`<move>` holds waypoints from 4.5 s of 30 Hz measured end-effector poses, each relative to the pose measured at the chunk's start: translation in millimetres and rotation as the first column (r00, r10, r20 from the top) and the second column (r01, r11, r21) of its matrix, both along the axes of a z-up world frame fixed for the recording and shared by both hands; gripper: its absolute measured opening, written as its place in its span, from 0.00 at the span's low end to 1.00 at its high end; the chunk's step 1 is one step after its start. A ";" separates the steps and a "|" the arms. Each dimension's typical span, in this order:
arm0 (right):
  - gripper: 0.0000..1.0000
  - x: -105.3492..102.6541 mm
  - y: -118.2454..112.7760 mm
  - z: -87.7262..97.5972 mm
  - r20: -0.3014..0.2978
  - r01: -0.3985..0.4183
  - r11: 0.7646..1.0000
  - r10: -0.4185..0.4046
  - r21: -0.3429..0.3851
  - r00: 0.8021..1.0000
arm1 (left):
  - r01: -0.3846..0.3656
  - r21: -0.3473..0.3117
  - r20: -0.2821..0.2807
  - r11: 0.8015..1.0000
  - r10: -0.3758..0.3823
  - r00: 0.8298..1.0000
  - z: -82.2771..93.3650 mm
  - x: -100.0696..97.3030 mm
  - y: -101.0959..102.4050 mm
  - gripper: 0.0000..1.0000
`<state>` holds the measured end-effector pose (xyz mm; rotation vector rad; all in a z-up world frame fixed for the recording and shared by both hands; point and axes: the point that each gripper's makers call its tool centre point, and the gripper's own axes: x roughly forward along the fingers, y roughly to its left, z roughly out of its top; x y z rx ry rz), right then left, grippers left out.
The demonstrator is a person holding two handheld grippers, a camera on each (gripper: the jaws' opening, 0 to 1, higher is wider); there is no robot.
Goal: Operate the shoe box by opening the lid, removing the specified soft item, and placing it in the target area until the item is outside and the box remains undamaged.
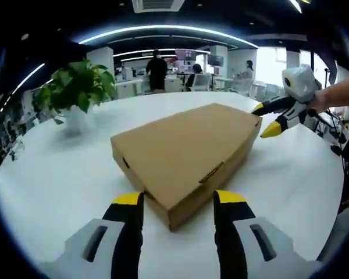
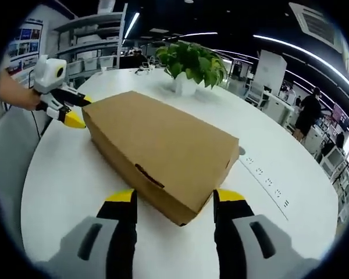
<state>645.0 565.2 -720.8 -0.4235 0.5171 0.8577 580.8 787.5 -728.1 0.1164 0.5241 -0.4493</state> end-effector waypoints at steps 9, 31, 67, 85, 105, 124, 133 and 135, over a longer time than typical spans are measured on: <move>0.47 5.8 -0.1 -8.2 -0.022 -0.006 1.000 0.006 -0.015 1.000 | -0.010 -0.007 -0.009 1.000 0.010 1.000 0.7 2.4 3.5 0.44; 0.44 -6.4 3.9 -6.0 -0.072 0.039 0.999 -0.036 0.032 0.997 | 0.031 0.008 -0.025 0.999 -0.031 0.999 1.1 3.0 11.4 0.43; 0.41 -57.0 33.0 -2.6 -0.136 0.189 0.977 -0.175 0.096 0.975 | 0.215 0.035 -0.101 0.976 -0.211 0.972 -0.6 -2.0 47.3 0.42; 0.40 -84.6 49.9 -0.9 -0.154 0.248 0.961 -0.229 0.120 0.961 | 0.331 0.062 -0.157 0.942 -0.318 0.935 -1.0 -11.9 67.5 0.40; 0.39 -114.7 75.4 0.3 -0.170 0.276 0.950 -0.252 0.142 0.953 | 0.392 0.081 -0.186 0.917 -0.372 0.909 -0.8 -28.1 92.0 0.39; 0.36 -140.2 101.7 -0.4 -0.155 0.263 0.953 -0.240 0.148 0.958 | 0.411 0.089 -0.201 0.908 -0.388 0.900 -1.6 -42.6 119.7 0.40; 0.35 -152.4 109.5 -0.5 -0.145 0.249 0.958 -0.228 0.145 0.963 | 0.417 0.092 -0.205 0.904 -0.393 0.896 -2.6 -46.0 128.3 0.39; 0.35 -154.6 111.1 -0.6 -0.144 0.249 0.957 -0.229 0.147 0.963 | 0.415 0.090 -0.209 0.905 -0.390 0.897 -3.2 -47.3 129.1 0.39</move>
